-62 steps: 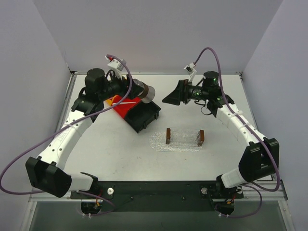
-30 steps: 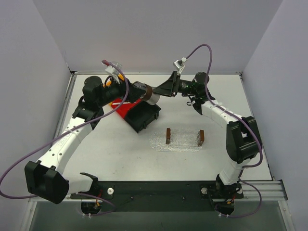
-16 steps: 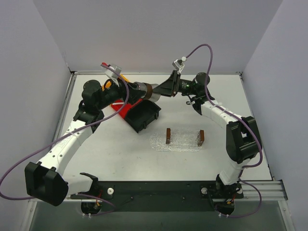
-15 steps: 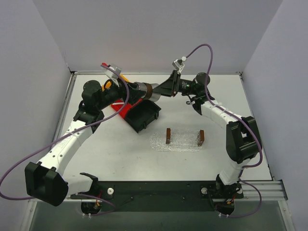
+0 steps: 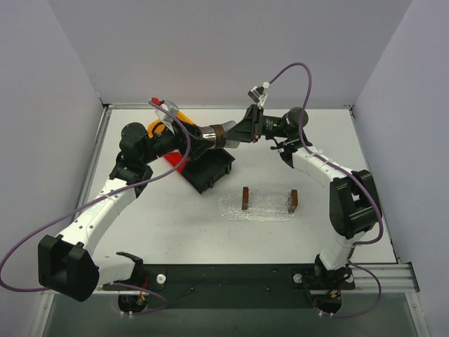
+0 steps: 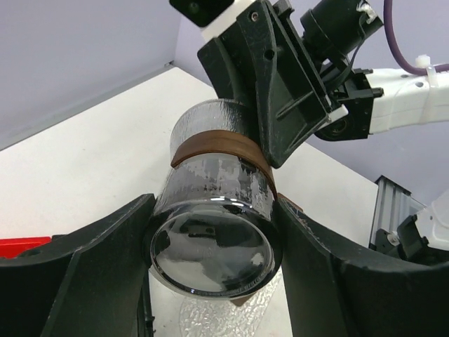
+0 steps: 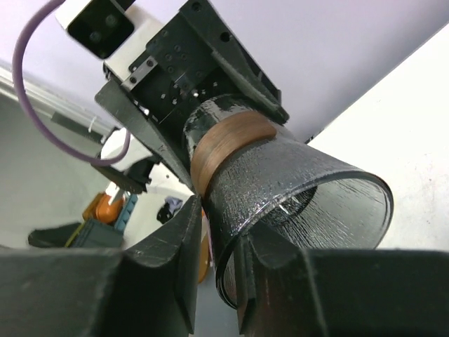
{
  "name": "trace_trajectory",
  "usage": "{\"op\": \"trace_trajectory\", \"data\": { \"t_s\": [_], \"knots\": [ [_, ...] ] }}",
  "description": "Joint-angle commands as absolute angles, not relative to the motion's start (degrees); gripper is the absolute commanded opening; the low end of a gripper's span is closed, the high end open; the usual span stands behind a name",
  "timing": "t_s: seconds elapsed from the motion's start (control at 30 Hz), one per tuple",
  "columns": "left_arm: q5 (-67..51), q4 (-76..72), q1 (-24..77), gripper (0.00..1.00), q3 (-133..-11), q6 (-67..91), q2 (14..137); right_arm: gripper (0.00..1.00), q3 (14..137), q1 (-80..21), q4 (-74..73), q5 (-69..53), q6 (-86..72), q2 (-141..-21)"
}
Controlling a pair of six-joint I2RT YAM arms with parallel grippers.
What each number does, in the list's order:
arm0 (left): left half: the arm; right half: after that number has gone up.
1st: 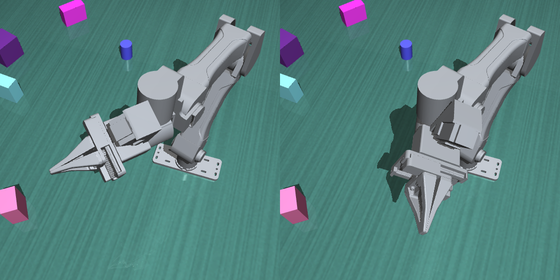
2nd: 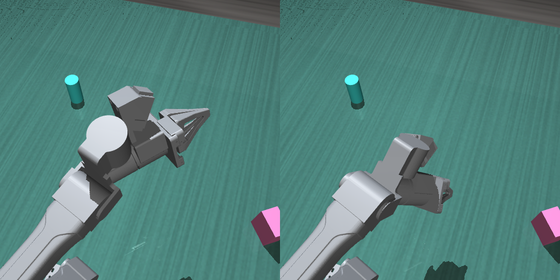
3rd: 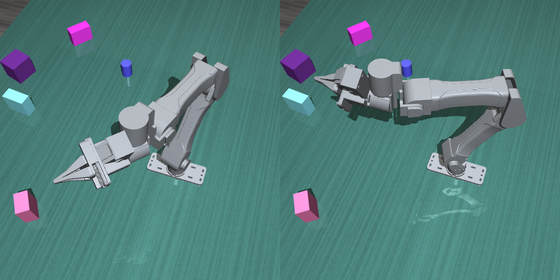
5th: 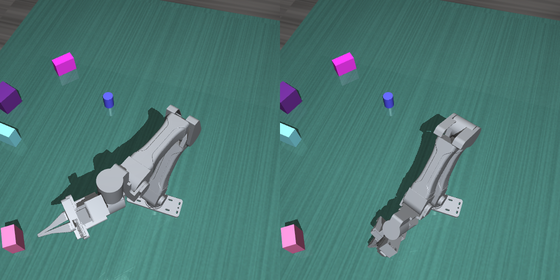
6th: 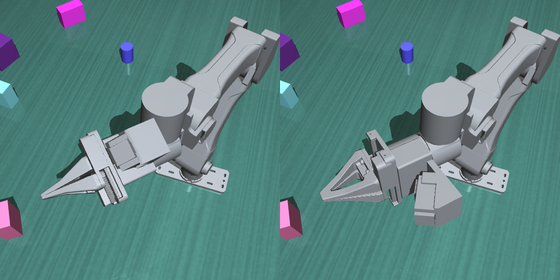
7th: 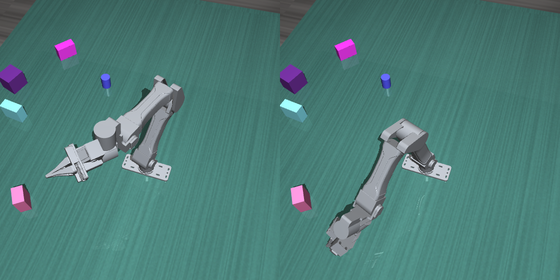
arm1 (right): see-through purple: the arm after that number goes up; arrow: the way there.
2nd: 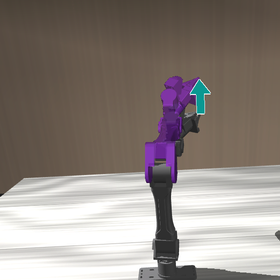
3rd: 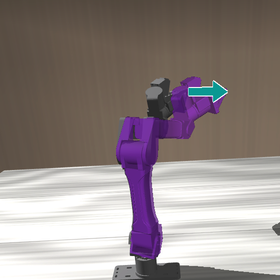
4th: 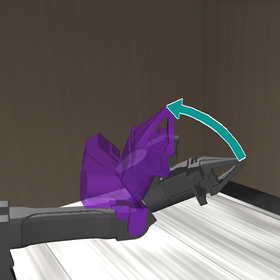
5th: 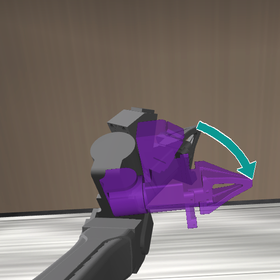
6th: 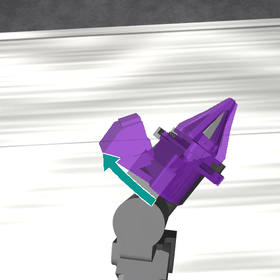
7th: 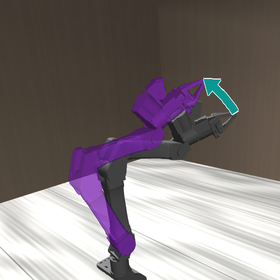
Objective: Prepare toiletry sets of a toothbrush and toothpaste on the tray
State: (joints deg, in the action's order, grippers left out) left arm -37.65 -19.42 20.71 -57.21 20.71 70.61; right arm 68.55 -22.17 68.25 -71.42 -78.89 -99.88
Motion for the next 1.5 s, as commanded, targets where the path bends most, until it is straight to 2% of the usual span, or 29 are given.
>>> {"op": "trace_trajectory", "data": {
  "t_s": [0.0, 0.13, 0.33, 0.37, 0.4, 0.43, 0.5, 0.7, 0.8, 0.87, 0.93, 1.2, 1.47],
  "knots": [
    [-35.9, -23.9, 20.7, 0.0, -57.0, 18.4, 70.7, 0.1, 71.9, -25.1, 77.4, -75.8, -80.2, -95.3],
    [-36.4, -24.0, 20.7, 0.0, -56.3, 17.8, 70.3, 0.0, 72.2, -25.1, 75.7, -76.9, -79.3, -94.8],
    [-36.4, -23.1, 20.1, 0.0, -55.5, 16.9, 69.7, 0.0, 72.1, -24.8, 63.0, -78.1, -69.0, -91.9],
    [-36.6, -22.9, 20.0, 0.04, -55.4, 16.7, 69.7, 0.0, 71.9, -24.6, 59.5, -78.0, -66.2, -91.1],
    [-36.6, -22.9, 19.9, 0.14, -55.3, 16.4, 69.6, 0.0, 72.0, -24.5, 55.9, -77.9, -62.7, -89.8],
    [-37.0, -22.7, 19.7, 0.2, -55.2, 16.4, 69.5, 0.0, 72.1, -24.3, 48.4, -77.6, -56.8, -89.0],
    [-37.3, -22.8, 19.6, 0.33, -54.7, 16.0, 69.4, 0.0, 72.3, -24.1, 42.7, -76.7, -51.7, -87.1],
    [-38.6, -22.8, 19.4, 0.49, -53.8, 15.5, 69.4, 0.0, 72.3, -23.6, 37.8, -75.6, -48.3, -85.2],
    [-40.1, -22.8, 19.3, 0.61, -53.6, 15.5, 69.4, 0.0, 73.2, -23.5, 32.3, -75.0, -43.5, -84.6],
    [-41.0, -23.4, 19.2, 0.77, -53.2, 15.7, 69.2, 0.0, 73.2, -23.5, 30.1, -74.9, -42.6, -84.6],
    [-42.6, -23.7, 19.3, 0.86, -53.2, 16.1, 69.3, 0.0, 72.9, -23.6, 30.3, -74.9, -42.6, -84.3],
    [-45.5, -24.3, 19.0, 0.89, -53.5, 17.8, 70.0, 0.0, 72.9, -23.6, 30.2, -75.0, -42.1, -84.6],
    [-46.0, -22.9, 15.6, 0.9, -53.7, 18.2, 67.4, 0.0, 78.7, -23.8, 1.7, -67.6, -16.9, -83.3]
  ]
}}
